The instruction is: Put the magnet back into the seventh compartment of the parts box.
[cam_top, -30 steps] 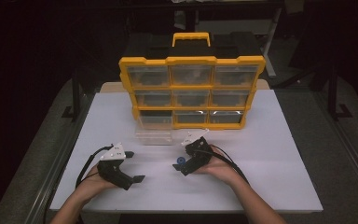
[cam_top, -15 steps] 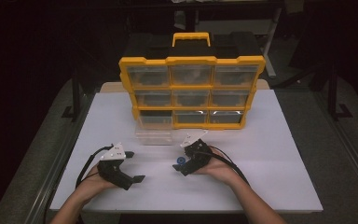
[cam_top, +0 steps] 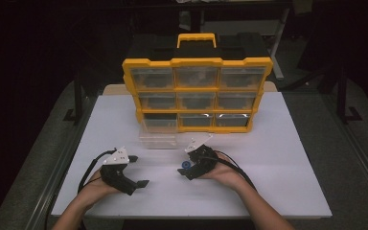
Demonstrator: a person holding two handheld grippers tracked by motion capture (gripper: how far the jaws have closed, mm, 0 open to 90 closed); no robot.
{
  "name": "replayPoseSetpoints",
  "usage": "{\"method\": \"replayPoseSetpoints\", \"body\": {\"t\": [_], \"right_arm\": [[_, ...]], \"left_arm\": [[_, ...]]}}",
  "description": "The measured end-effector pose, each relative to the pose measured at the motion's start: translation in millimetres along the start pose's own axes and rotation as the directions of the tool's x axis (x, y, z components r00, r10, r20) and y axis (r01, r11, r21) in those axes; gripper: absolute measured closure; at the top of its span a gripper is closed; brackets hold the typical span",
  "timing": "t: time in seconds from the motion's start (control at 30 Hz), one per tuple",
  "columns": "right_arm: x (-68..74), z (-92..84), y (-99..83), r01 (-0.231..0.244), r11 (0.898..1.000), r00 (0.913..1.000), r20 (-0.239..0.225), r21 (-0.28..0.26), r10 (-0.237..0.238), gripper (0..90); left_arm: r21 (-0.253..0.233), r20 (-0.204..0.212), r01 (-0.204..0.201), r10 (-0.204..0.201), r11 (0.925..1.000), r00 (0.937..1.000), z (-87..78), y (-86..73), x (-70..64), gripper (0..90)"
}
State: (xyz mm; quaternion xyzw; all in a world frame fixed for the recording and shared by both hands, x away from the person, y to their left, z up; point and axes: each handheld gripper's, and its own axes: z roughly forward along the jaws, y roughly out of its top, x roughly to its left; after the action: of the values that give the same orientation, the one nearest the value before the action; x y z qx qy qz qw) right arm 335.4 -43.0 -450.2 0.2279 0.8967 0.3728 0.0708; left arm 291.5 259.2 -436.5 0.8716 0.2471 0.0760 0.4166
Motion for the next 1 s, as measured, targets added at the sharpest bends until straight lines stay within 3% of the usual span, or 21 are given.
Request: {"method": "replayPoseSetpoints", "body": {"t": [0.07,0.1,0.17,0.4,0.53,0.6,1.0], "right_arm": [[0.4,-0.6,-0.1,0.002,1.000,1.0000,0.004,-0.001,-0.002,25.9],[2.5,-1.4,0.6,-0.021,1.000,0.9998,0.002,0.004,0.021,27.0],[1.8,-1.0,0.2,0.007,1.000,1.0000,0.006,-0.003,-0.007,29.0],[4.8,-0.9,0.2,-0.003,1.000,1.0000,0.000,0.008,0.003,36.5],[3.7,-0.9,-0.4,0.028,1.000,0.9996,0.002,0.008,-0.028,40.5],[5.3,-1.4,0.0,0.012,1.000,0.9999,-0.002,0.012,-0.012,41.8],[5.5,-1.8,-0.7,0.029,0.999,0.9995,0.010,0.020,-0.029,49.2]], "left_arm": [[0.000,0.001,-0.001,0.001,1.0000,1.0000,-0.1,0.1,-0.1,0.0],[0.000,0.001,-0.001,0.001,1.0000,1.0000,-0.1,0.1,-0.1,0.0],[0.000,0.001,-0.001,0.001,1.0000,1.0000,0.0,0.1,-0.2,0.0],[0.000,0.001,0.000,0.000,1.0000,1.0000,-0.3,0.1,-0.4,0.0],[0.000,0.002,0.000,0.000,1.0000,1.0000,-0.3,0.0,-0.7,0.0],[0.001,0.003,-0.002,0.002,1.0000,1.0000,-0.3,-0.1,-0.6,0.0],[0.000,0.005,-0.002,0.002,1.0000,1.0000,0.5,-0.3,-1.4,0.0]]}}
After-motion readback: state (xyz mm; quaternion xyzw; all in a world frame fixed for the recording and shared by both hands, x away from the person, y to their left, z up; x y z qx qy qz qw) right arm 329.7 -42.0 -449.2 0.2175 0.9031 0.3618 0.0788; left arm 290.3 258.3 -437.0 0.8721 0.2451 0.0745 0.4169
